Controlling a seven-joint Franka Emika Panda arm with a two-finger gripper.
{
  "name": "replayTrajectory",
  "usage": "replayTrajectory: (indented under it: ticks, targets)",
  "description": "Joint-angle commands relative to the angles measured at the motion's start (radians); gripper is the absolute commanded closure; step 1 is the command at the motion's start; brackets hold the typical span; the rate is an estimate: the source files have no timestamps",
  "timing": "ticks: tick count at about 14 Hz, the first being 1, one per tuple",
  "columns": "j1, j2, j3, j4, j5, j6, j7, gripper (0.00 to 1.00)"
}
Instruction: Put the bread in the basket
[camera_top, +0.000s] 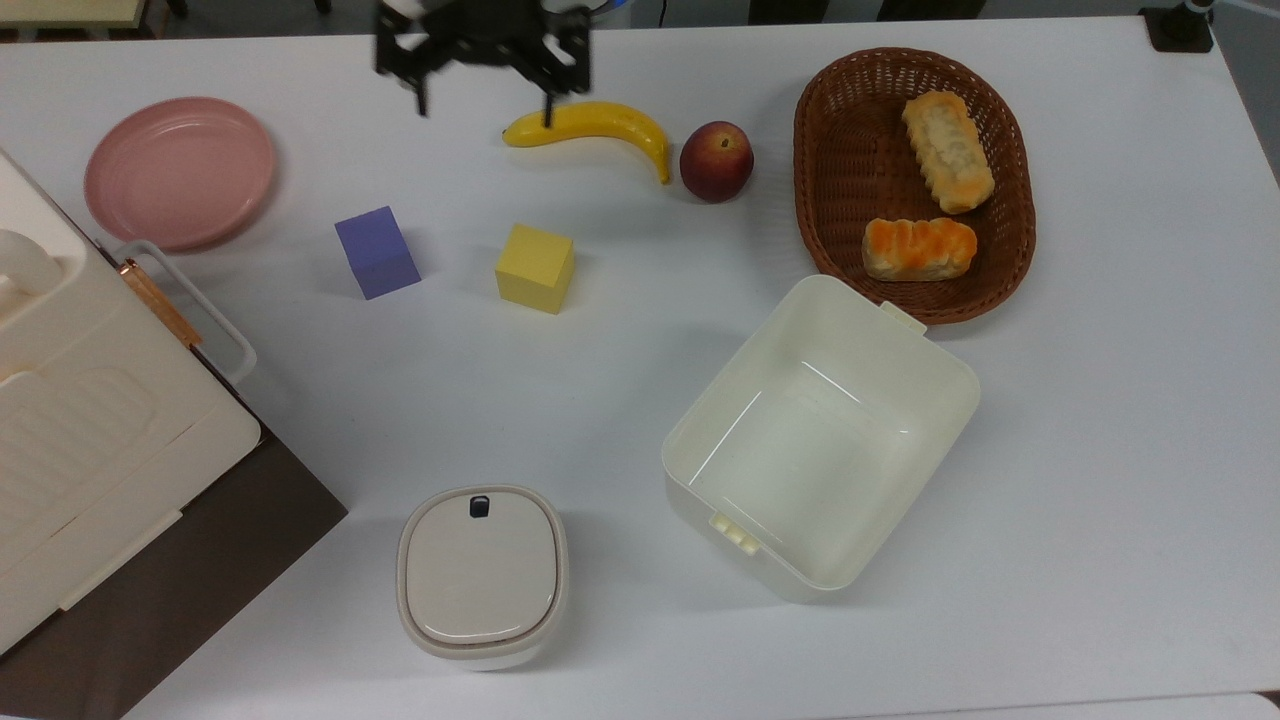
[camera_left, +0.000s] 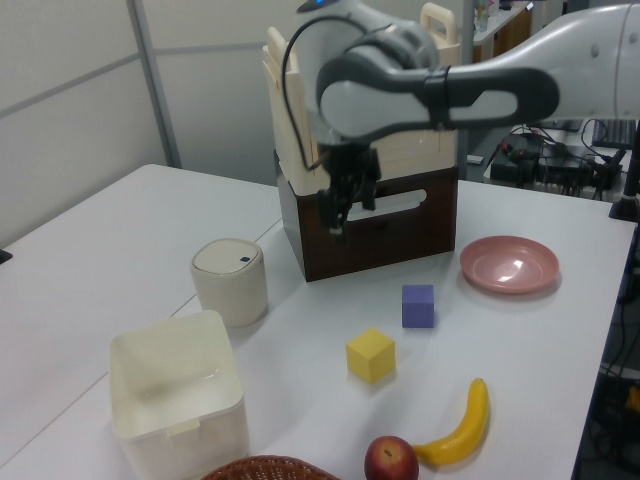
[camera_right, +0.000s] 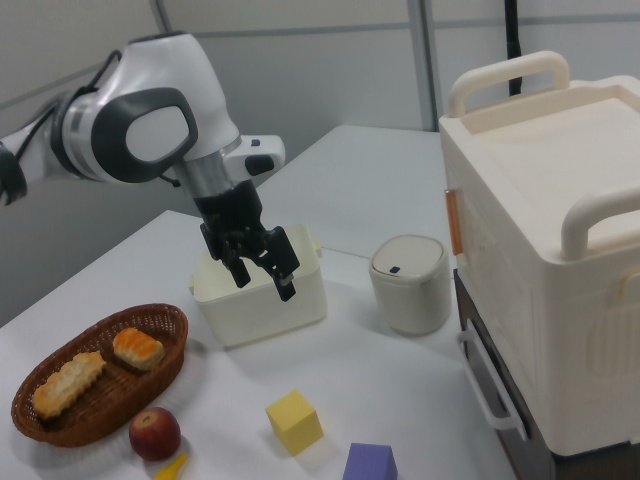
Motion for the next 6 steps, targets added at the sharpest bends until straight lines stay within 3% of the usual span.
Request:
replayTrajectory:
  ticks: [1,5,6]
  targets:
    - [-0.038,-0.073,0.002,-0.021,0.037,-0.080,-0.001,0.00]
    - [-0.133,-0.090,0.088,-0.018,0.047,-0.111,-0.002,0.00]
    - [-0.130,-0.093,0.088,-0.018,0.048,-0.114,-0.002,0.00]
